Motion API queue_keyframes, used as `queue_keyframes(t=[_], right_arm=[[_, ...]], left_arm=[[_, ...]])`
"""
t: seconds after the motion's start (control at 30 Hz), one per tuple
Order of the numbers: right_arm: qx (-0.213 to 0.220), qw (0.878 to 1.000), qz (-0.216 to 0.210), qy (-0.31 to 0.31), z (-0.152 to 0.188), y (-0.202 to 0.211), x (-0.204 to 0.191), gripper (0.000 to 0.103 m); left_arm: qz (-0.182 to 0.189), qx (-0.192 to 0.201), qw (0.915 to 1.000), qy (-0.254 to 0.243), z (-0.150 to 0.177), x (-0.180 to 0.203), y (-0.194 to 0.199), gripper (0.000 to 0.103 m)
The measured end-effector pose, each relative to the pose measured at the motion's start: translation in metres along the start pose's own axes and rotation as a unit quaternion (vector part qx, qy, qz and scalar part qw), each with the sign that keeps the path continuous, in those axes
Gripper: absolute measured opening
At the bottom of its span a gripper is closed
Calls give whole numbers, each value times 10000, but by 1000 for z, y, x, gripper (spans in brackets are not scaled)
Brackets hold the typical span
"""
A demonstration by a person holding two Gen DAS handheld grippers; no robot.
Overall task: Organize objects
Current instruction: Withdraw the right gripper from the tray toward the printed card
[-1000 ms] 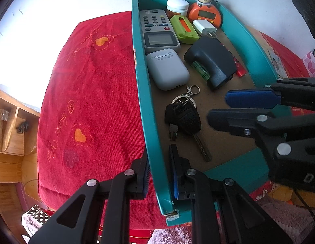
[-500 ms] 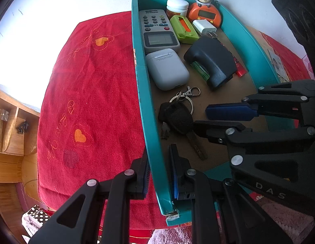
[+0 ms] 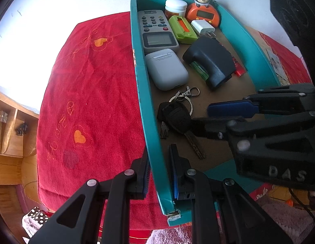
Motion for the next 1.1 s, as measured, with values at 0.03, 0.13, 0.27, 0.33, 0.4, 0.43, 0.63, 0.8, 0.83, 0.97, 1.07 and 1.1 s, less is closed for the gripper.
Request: queue_keyframes(t=[0.03,0.13,0.27,0.33,0.4,0.43,0.63,0.8,0.83,0.97,1.07,1.1], right_arm=[[70,10000,-8,34,1,4,-2,34],[311,9993,122,160,4,17,-13,36],[611,9978,231,90,8,38,-15,38],[826,9956,436,-35,12,53,-11,38],[1034,9922,687,-149,18,70,-4,38],[1097,9907,773,-207,21,76,-1,38],[1442,9781,1283,-775,46,122,43,38],[1336,9642,1749,-1475,59,137,109,38],[1298,9614,1814,-1612,61,137,123,38],[1106,9444,1973,-2385,65,131,180,38],[1002,9281,2028,-2956,68,124,215,43],[948,9251,1965,-3108,67,120,225,47]], left_arm=[[6,0,10000,-10,0,0,0,15],[41,2,10000,-45,1,-2,1,15],[92,5,9999,-92,1,-4,2,16],[124,3,9999,-112,1,-5,3,17],[158,15,9998,-137,1,-5,4,18],[175,25,9997,-156,1,-6,4,18],[255,52,9995,-178,3,-10,6,19],[256,78,9996,-124,4,-12,7,19],[258,80,9996,-88,4,-13,6,19],[225,102,9997,-42,6,-14,7,18],[229,111,9997,15,8,-16,7,17],[215,115,9997,29,8,-16,7,17]])
Point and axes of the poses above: each gripper's, at about its wrist camera, not at the fingertips, and y roughly against the way its jaws point, x to its right, z to its underside, the point moved 6 cm from there along -y, roughly the way its jaws point, and after that the axes turned 3 degrees about z, right-handed, at the moved point
